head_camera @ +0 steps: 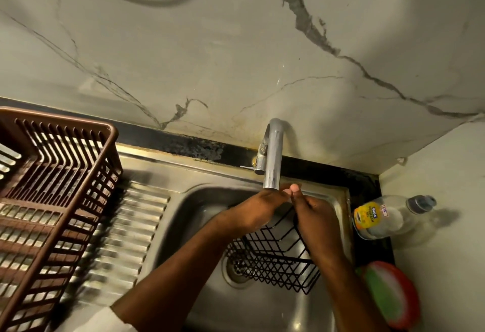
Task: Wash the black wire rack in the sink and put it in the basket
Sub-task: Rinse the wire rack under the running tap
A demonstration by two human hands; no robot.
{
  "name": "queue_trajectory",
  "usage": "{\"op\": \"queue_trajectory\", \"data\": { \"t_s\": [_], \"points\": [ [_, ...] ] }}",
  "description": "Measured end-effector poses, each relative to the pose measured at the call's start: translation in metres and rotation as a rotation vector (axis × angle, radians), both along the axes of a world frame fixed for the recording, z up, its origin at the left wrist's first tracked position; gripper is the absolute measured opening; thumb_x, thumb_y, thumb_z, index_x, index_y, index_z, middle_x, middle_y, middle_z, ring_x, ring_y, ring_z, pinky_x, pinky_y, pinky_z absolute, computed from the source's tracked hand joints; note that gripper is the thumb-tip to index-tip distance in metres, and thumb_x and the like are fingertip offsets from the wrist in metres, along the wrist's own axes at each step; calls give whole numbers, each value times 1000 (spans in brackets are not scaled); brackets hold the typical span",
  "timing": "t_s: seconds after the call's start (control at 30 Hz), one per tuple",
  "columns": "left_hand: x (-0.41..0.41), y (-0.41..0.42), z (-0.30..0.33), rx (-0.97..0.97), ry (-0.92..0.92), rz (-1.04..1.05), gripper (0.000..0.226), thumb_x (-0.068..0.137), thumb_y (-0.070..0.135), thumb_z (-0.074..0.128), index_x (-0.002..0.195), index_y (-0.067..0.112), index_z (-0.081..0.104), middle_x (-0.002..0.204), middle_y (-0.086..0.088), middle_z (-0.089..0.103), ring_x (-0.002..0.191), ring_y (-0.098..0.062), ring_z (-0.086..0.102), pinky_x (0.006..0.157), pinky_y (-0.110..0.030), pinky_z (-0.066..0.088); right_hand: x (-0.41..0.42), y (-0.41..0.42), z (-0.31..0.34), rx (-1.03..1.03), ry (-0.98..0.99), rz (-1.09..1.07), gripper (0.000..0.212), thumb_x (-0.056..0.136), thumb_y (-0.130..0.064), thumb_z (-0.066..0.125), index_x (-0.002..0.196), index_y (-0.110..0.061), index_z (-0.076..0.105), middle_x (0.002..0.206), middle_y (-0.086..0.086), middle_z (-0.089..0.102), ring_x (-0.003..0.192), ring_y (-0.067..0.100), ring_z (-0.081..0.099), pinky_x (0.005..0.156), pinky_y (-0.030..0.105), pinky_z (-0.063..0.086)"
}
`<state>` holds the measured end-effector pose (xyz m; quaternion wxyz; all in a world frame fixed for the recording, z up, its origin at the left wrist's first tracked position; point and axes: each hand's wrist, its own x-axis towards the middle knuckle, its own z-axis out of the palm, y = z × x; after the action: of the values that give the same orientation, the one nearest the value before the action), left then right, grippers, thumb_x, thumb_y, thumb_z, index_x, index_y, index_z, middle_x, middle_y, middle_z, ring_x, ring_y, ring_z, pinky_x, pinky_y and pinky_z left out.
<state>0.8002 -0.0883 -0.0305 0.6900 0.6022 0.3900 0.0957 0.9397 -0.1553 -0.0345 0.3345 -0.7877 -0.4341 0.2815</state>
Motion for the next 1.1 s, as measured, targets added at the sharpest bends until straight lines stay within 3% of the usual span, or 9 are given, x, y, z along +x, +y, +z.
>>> {"op": "queue_trajectory", "data": {
  "t_s": [0.13,0.33,0.47,0.57,0.63,0.7,0.8,0.97,1.1],
  "points": [
    [-10,6,-10,19,92,-37,48,111,44,29,151,23,44,141,9,47,123,1,41,97,-6,33,-4,-13,16,70,-2,11,65,90,-66,41,50,-16,52,44,-3,42,47,11,38,54,30,30],
    [-9,12,-23,45,147,-45,55,107,54,32,153,26,45,160,-3,39,147,-19,35,116,-30,26,-3,-24,22,68,45,-71,62,89,-65,42,53,-16,41,49,-1,33,49,16,34,55,31,27],
    [17,8,-5,23,27,-123,66,97,70,32,148,31,49,158,0,44,144,-15,37,122,-41,27,-2,-16,8,58,16,-49,63,89,-70,35,67,-21,68,62,2,65,63,19,60,63,29,43],
    [20,10,-3,5,12,-107,59,104,61,27,150,30,48,160,1,41,143,-9,35,118,-25,28,-2,-15,0,68,77,-67,80,87,-83,32,77,-15,72,73,9,71,75,27,68,75,42,55],
    [15,14,-14,-5,21,-92,52,111,46,24,151,23,47,159,0,42,140,-6,37,108,-12,29,-5,-19,7,60,92,-66,84,86,-84,34,67,-7,64,61,10,62,60,28,59,63,40,49],
    [6,19,-31,1,80,-53,49,111,43,26,152,24,46,161,-3,38,148,-15,32,114,-21,25,-7,-25,18,84,118,-81,67,87,-72,40,53,-16,48,49,1,42,48,17,39,55,33,31],
    [-4,27,-46,37,143,-34,49,109,46,33,152,25,46,160,-2,40,146,-15,36,104,-14,31,-3,-30,22,103,181,-91,63,91,-66,48,50,-19,47,47,-6,37,47,11,35,59,32,30],
    [-19,38,-57,58,151,67,57,97,56,45,143,24,55,143,-5,58,132,-19,53,116,-45,40,4,-37,30,127,218,-79,75,82,-81,48,64,-8,50,50,-2,41,51,18,40,59,34,34],
    [-17,50,-73,99,208,80,46,100,57,47,131,28,63,131,-5,64,122,-21,60,110,-52,46,9,-42,47,158,322,-139,62,88,-58,54,54,-7,44,48,-1,37,47,14,33,54,28,29]
  ]
}}
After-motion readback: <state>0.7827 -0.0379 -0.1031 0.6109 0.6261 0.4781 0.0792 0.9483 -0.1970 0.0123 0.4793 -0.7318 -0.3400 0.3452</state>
